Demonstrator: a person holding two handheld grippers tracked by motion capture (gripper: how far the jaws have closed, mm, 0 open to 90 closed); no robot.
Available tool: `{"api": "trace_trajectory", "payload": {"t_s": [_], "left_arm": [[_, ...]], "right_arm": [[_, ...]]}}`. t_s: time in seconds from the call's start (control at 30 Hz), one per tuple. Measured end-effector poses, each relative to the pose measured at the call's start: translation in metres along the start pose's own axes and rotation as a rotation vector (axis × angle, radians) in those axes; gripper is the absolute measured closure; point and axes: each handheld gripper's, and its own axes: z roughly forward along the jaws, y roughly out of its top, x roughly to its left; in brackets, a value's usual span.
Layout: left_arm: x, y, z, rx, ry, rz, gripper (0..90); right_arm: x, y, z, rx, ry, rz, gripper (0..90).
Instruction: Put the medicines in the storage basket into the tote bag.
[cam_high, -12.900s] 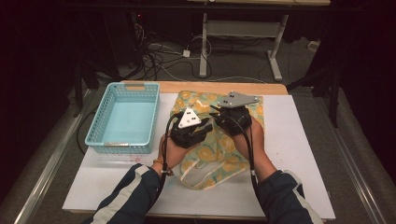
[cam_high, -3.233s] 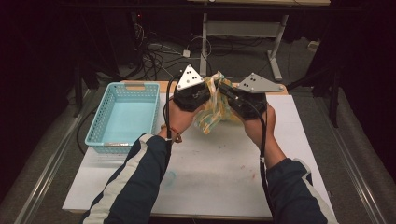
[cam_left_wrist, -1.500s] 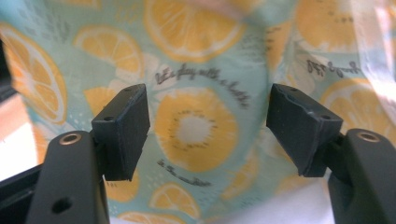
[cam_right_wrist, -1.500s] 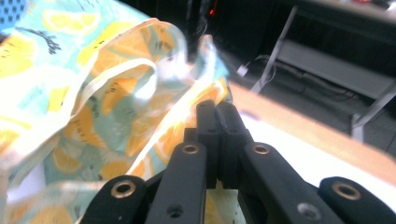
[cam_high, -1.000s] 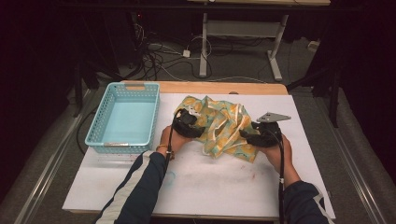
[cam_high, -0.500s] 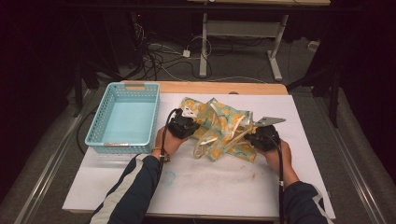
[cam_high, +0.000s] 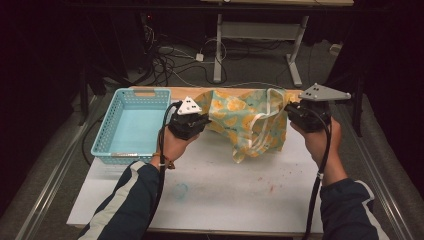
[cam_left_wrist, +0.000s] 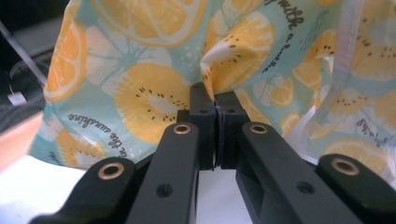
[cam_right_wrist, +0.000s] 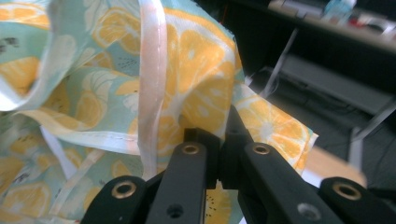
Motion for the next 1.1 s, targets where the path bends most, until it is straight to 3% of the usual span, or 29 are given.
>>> {"api": "trace_trajectory", "payload": {"t_s": [0.2, 0.37, 0.53, 0.67, 0.83, 1.1], "left_arm": [[-0.006, 0.013, -0.018, -0.041, 0.026, 0.029, 85.9], [-0.007, 0.012, -0.020, -0.041, 0.048, 0.050, 85.4], [-0.005, 0.005, -0.014, -0.038, 0.065, 0.046, 80.3], [-0.003, -0.003, -0.006, -0.017, 0.102, 0.067, 75.9], [0.003, -0.010, 0.002, 0.003, 0.137, 0.060, 66.3], [0.006, -0.014, 0.003, -0.003, 0.153, 0.065, 55.1]], "right_arm": [[0.003, 0.027, -0.013, -0.062, -0.030, -0.015, 90.0], [0.004, 0.033, -0.012, -0.062, -0.040, -0.024, 90.0], [0.004, 0.024, 0.001, -0.037, -0.047, -0.019, 90.0], [0.002, 0.012, 0.016, -0.004, -0.053, -0.008, 90.0], [-0.002, -0.002, 0.036, 0.034, -0.060, 0.010, 89.8], [-0.003, -0.013, 0.050, 0.064, -0.064, 0.024, 88.5]]}}
